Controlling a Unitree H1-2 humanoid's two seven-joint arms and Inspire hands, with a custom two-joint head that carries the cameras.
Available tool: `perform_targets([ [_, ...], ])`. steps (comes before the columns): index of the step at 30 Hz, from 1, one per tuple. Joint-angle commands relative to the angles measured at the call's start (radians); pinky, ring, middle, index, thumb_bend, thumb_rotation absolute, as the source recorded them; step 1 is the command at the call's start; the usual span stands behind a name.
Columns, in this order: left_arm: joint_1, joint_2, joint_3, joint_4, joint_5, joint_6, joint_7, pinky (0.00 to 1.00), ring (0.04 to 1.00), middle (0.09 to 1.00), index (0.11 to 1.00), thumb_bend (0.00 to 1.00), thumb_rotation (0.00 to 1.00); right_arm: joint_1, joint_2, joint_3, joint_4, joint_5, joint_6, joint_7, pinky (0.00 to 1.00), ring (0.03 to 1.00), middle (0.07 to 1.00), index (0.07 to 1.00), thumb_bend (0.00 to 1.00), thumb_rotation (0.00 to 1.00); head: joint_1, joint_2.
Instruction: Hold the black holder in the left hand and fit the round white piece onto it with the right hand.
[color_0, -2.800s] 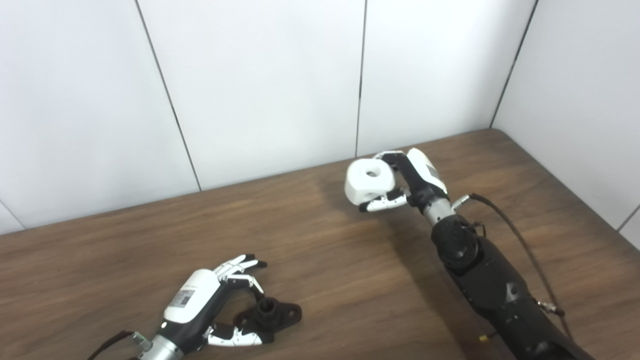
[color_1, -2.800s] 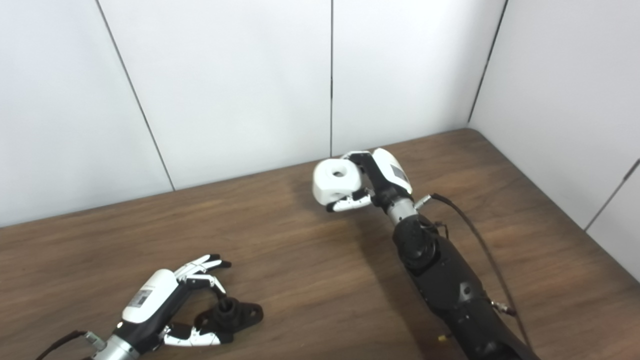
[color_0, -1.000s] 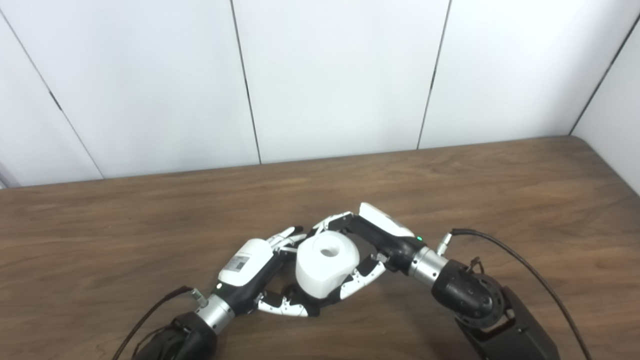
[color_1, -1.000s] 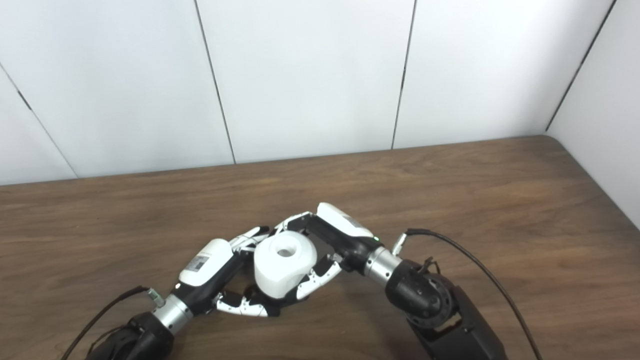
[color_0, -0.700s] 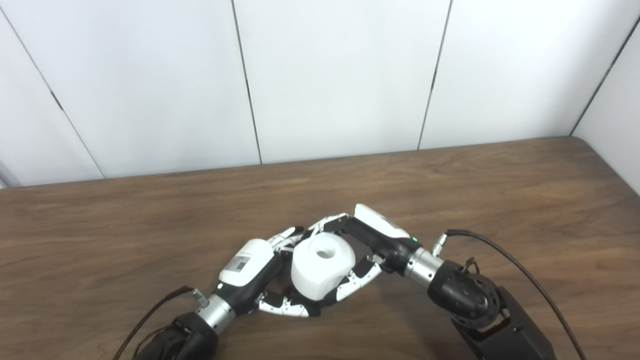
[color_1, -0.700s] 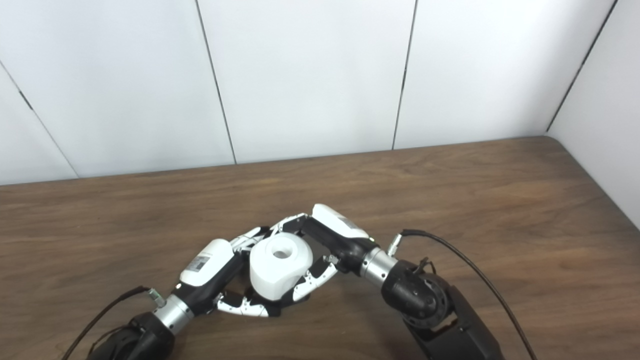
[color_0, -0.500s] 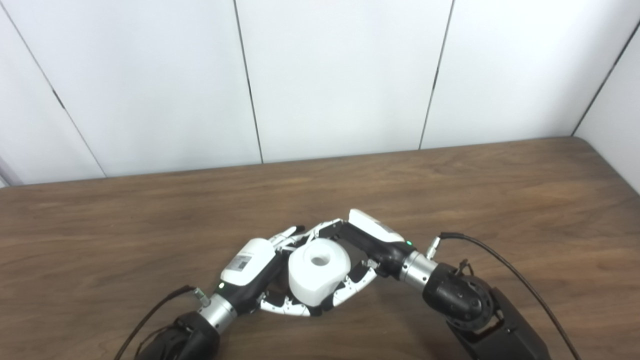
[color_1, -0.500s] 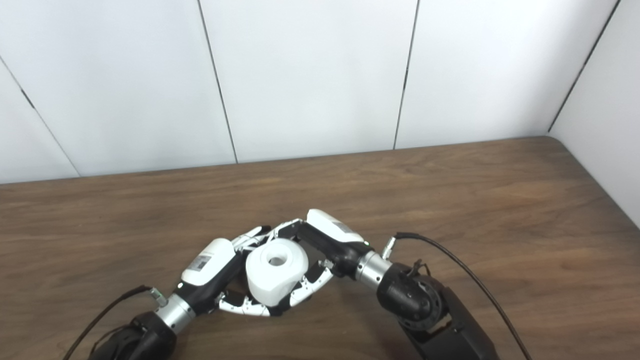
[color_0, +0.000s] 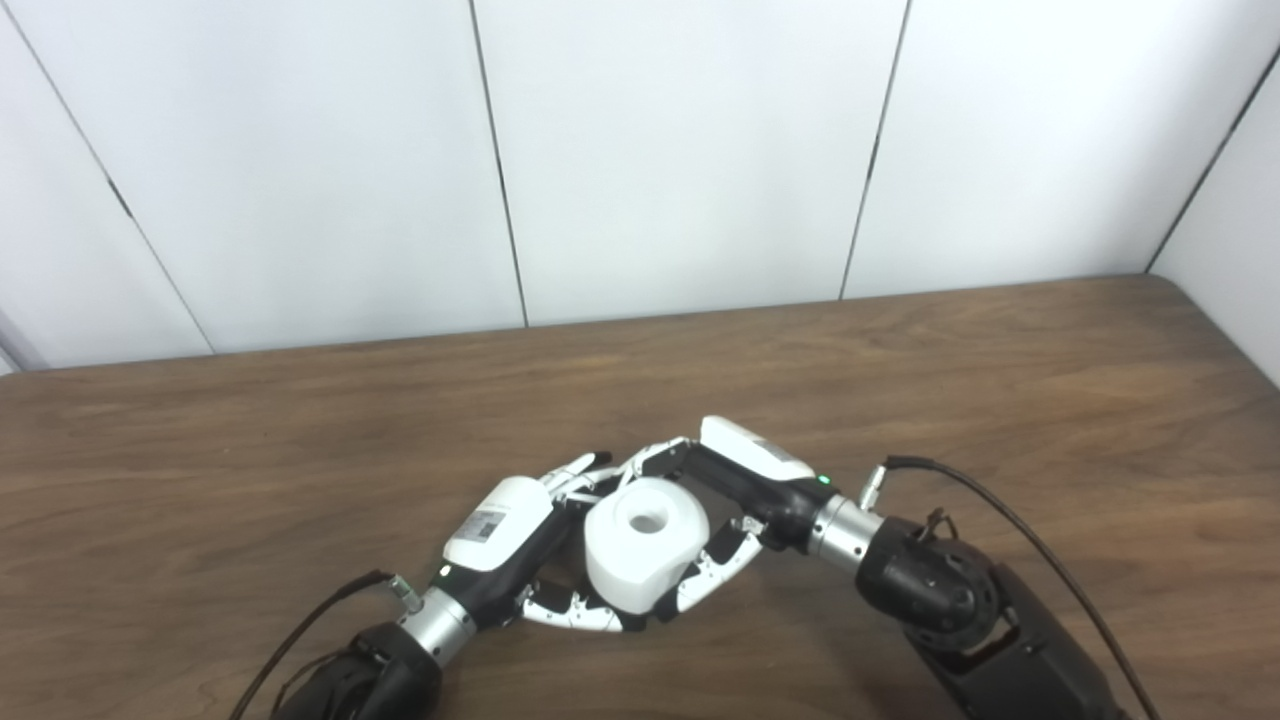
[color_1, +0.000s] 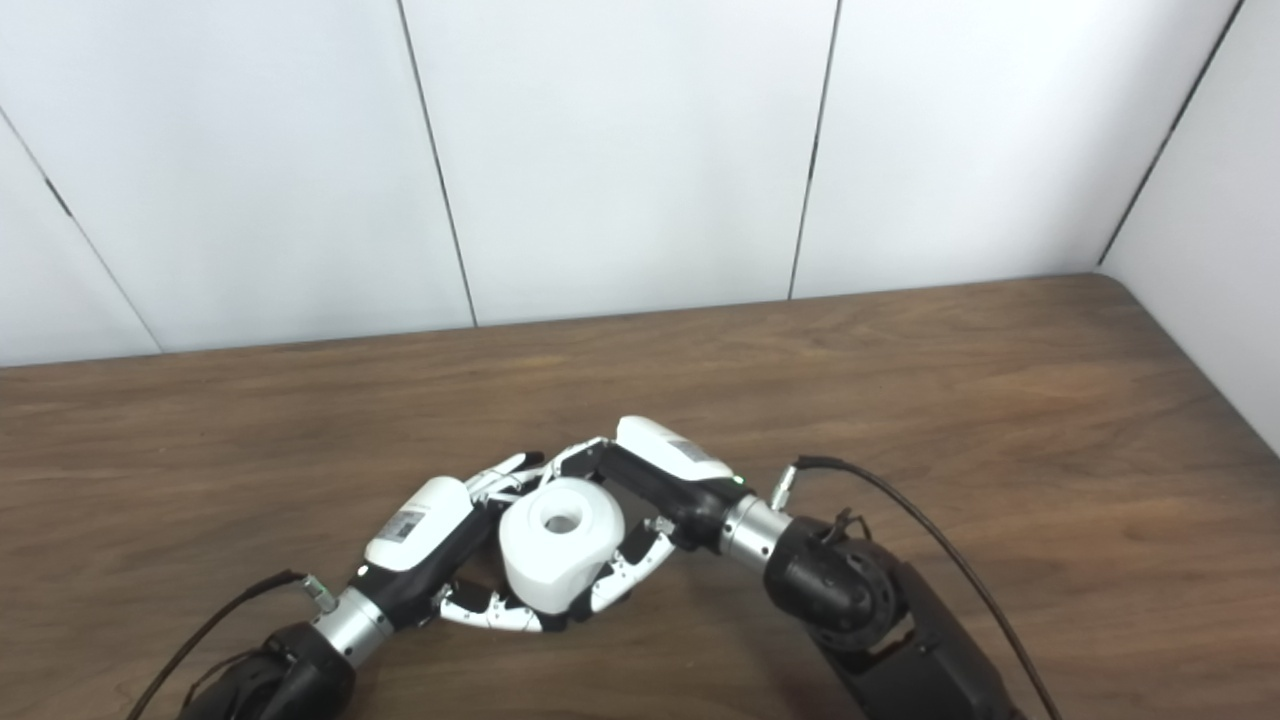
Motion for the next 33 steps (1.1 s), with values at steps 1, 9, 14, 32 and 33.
perform_targets([
  [1, 0.069, 0.001, -0.047, 0.046, 0.045, 0.050, -0.083, 0.91, 0.968, 0.889, 0.478, 0.52, 0.06, -0.008, -0.016, -0.005, -0.016, 0.002, 0.005, 0.023, 0.62, 0.720, 0.722, 0.481, 0.52, 0.13, -0.001, 0.003],
  [9, 0.068, 0.003, -0.045, 0.049, 0.044, 0.052, -0.081, 0.91, 0.967, 0.887, 0.478, 0.52, 0.06, -0.007, -0.021, 0.011, -0.063, -0.078, 0.076, 0.044, 0.59, 0.757, 0.871, 0.983, 0.95, 0.28, -0.002, -0.001],
  [14, 0.065, 0.003, -0.047, 0.050, 0.047, 0.055, -0.083, 0.90, 0.966, 0.887, 0.478, 0.52, 0.06, -0.010, -0.016, 0.001, -0.062, -0.080, 0.078, 0.042, 0.66, 0.798, 0.890, 1.000, 0.95, 0.26, -0.003, -0.001],
  [32, 0.063, 0.003, -0.048, 0.056, 0.048, 0.050, -0.078, 0.92, 0.969, 0.891, 0.479, 0.52, 0.06, -0.013, -0.019, -0.013, -0.080, -0.059, 0.102, 0.066, 0.63, 0.802, 0.894, 1.000, 0.94, 0.24, 0.001, 0.006],
  [33, 0.063, 0.003, -0.048, 0.056, 0.049, 0.048, -0.076, 0.91, 0.968, 0.890, 0.478, 0.52, 0.06, -0.013, -0.020, -0.015, -0.081, -0.056, 0.102, 0.066, 0.63, 0.800, 0.893, 1.000, 0.94, 0.24, 0.001, 0.006],
])
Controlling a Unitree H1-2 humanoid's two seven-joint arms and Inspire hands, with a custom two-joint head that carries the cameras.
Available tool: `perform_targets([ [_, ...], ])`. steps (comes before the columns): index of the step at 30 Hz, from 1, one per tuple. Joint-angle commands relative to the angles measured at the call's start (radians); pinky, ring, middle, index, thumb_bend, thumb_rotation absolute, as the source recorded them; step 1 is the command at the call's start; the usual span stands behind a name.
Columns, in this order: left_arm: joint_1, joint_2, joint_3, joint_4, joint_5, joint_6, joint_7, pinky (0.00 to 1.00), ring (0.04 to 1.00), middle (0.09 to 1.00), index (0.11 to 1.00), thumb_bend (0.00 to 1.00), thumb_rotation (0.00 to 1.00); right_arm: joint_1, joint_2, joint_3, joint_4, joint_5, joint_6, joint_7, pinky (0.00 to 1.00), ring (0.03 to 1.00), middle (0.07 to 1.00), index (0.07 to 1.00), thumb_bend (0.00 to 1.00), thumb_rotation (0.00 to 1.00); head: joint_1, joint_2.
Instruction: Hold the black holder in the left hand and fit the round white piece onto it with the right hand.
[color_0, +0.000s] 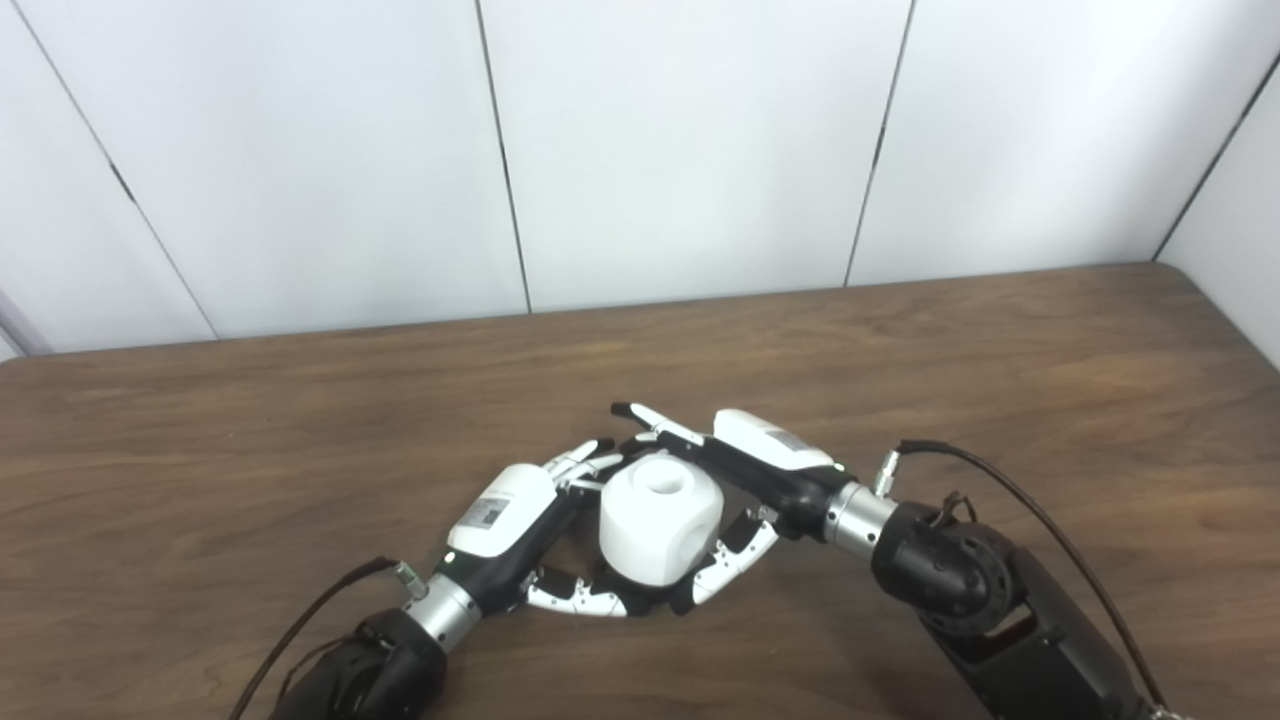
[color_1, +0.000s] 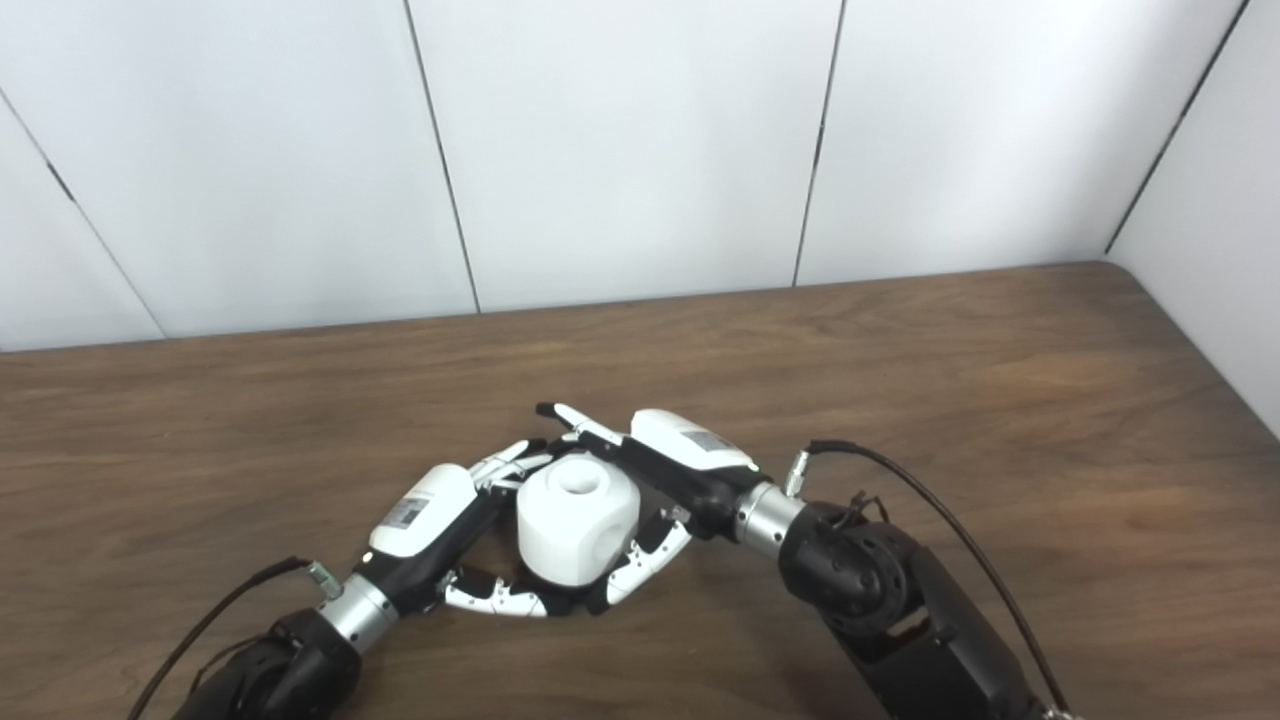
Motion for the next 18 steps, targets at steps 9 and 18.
perform_targets([
  [9, 0.058, 0.004, -0.045, 0.059, 0.053, 0.050, -0.076, 0.91, 0.966, 0.891, 0.478, 0.52, 0.06, -0.025, -0.026, -0.089, -0.076, 0.131, -0.002, 0.031, 0.67, 0.819, 0.944, 1.000, 0.97, 0.24, 0.008, 0.004],
  [18, 0.050, 0.003, -0.043, 0.076, 0.042, 0.040, -0.077, 0.91, 0.969, 0.892, 0.478, 0.52, 0.06, -0.032, -0.046, -0.137, -0.100, 0.213, -0.034, 0.030, 0.67, 0.832, 0.961, 1.000, 0.95, 0.24, 0.010, 0.002],
])
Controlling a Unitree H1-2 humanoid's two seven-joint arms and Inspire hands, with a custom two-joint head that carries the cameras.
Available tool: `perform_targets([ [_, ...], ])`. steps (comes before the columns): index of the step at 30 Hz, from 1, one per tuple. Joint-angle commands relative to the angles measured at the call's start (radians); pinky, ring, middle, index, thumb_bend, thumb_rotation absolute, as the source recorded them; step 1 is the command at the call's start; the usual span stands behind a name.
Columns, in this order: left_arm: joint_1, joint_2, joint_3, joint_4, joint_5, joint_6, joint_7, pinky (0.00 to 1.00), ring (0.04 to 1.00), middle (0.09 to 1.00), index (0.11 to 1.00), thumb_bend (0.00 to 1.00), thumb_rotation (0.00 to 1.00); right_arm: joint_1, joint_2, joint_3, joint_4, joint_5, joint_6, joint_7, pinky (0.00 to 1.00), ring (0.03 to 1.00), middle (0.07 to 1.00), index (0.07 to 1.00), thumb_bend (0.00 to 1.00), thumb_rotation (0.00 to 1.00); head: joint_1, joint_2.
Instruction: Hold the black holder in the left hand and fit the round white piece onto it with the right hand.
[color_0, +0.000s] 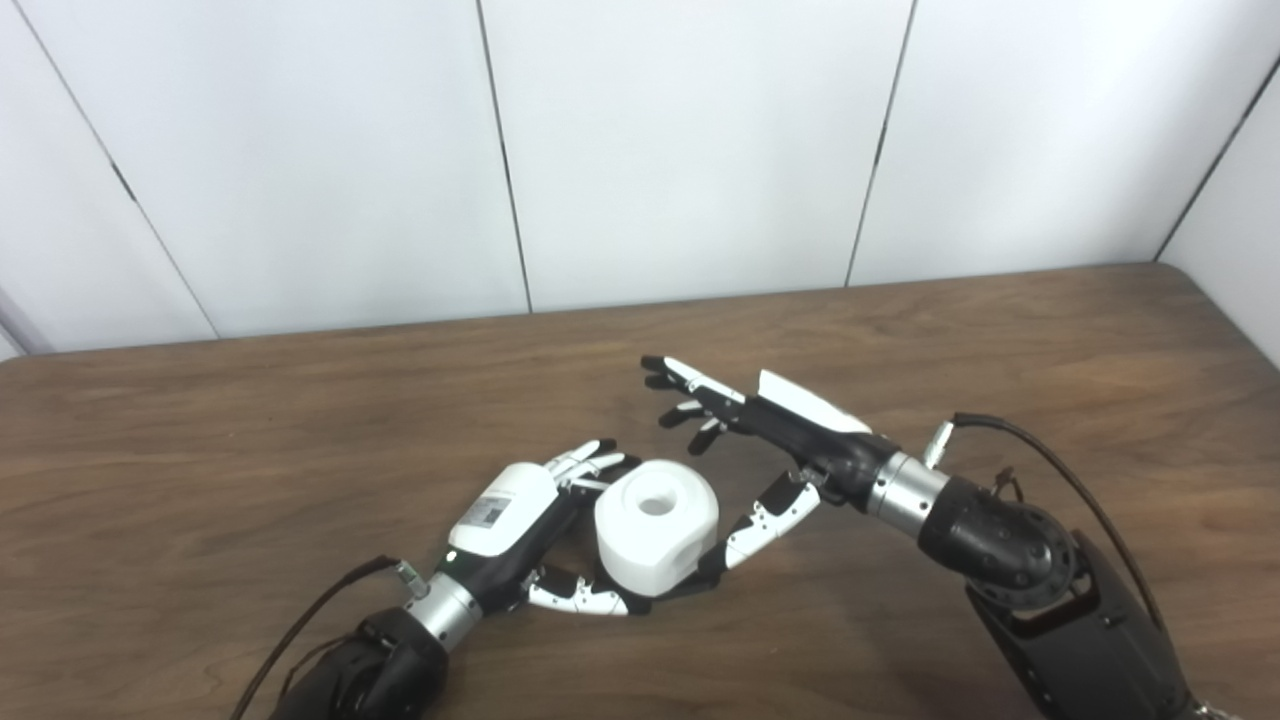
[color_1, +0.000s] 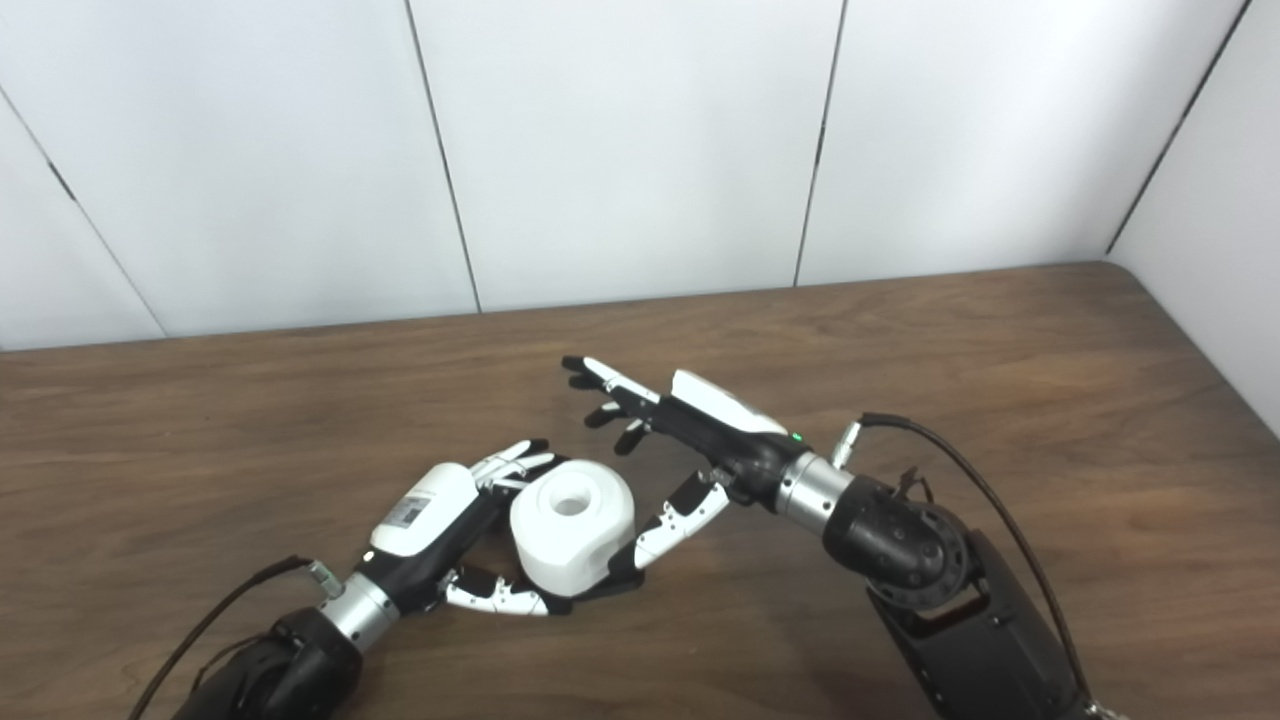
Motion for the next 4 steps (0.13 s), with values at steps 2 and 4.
perform_targets([
  [2, 0.052, 0.005, -0.043, 0.076, 0.042, 0.039, -0.076, 0.92, 0.970, 0.894, 0.478, 0.52, 0.06, -0.036, -0.019, -0.023, -0.046, 0.027, -0.032, -0.008, 0.65, 0.811, 0.956, 1.000, 0.95, 0.24, -0.001, 0.001],
  [4, 0.053, 0.003, -0.042, 0.074, 0.048, 0.046, -0.072, 0.91, 0.967, 0.890, 0.478, 0.52, 0.06, -0.039, -0.022, -0.026, -0.049, 0.033, -0.028, -0.004, 0.65, 0.801, 0.955, 1.000, 0.95, 0.24, -0.002, 0.001],
])
